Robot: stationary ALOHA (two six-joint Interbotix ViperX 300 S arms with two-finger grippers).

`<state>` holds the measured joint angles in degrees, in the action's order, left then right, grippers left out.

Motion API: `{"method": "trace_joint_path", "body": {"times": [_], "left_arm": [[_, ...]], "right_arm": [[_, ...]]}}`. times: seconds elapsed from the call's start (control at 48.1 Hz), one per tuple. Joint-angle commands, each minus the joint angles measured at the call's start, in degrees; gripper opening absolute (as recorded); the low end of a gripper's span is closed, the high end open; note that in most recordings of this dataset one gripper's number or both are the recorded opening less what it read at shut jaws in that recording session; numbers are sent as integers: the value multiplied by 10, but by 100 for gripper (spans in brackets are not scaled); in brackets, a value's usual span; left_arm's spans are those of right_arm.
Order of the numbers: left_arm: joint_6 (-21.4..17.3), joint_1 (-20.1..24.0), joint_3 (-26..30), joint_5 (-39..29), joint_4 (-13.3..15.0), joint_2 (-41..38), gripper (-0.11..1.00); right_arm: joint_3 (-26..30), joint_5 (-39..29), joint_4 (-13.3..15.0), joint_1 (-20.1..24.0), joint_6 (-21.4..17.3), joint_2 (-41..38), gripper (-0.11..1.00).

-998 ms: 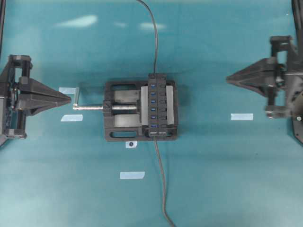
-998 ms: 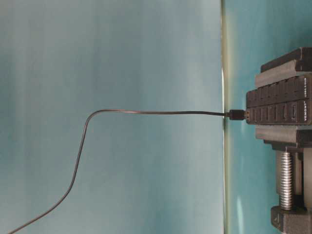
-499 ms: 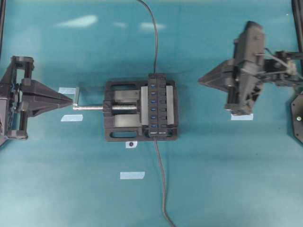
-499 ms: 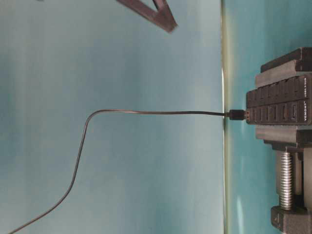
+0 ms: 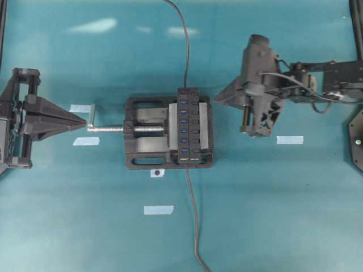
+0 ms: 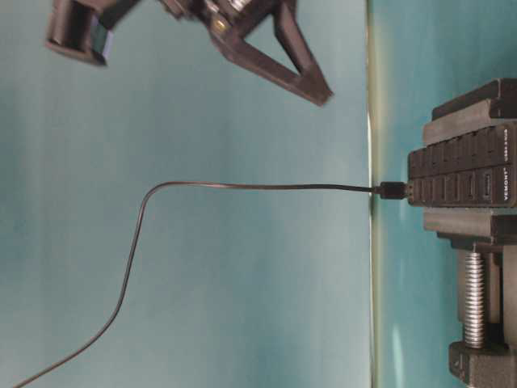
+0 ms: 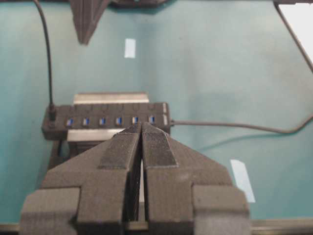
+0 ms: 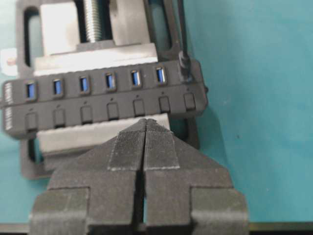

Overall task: Insert the USB into the front port of the fixed hub.
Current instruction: 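Lower the right gripper over the USB plug at the hub's end port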

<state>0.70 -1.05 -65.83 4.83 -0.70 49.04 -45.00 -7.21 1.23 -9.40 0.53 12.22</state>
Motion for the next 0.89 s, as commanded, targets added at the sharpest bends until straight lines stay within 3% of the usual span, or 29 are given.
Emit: {"method": "trace_joint_path", "body": {"times": [0.0, 0.437, 0.874], "left_arm": [[0, -2, 6, 3, -2, 1, 0], [1, -2, -1, 2, -2, 16, 0], [1, -2, -3, -40, -2, 51, 0]], "right_arm": [[22, 7, 1, -2, 8, -12, -3], [76, 6, 1, -11, 11, -98, -3], [91, -2, 12, -33, 14, -115, -3]]}}
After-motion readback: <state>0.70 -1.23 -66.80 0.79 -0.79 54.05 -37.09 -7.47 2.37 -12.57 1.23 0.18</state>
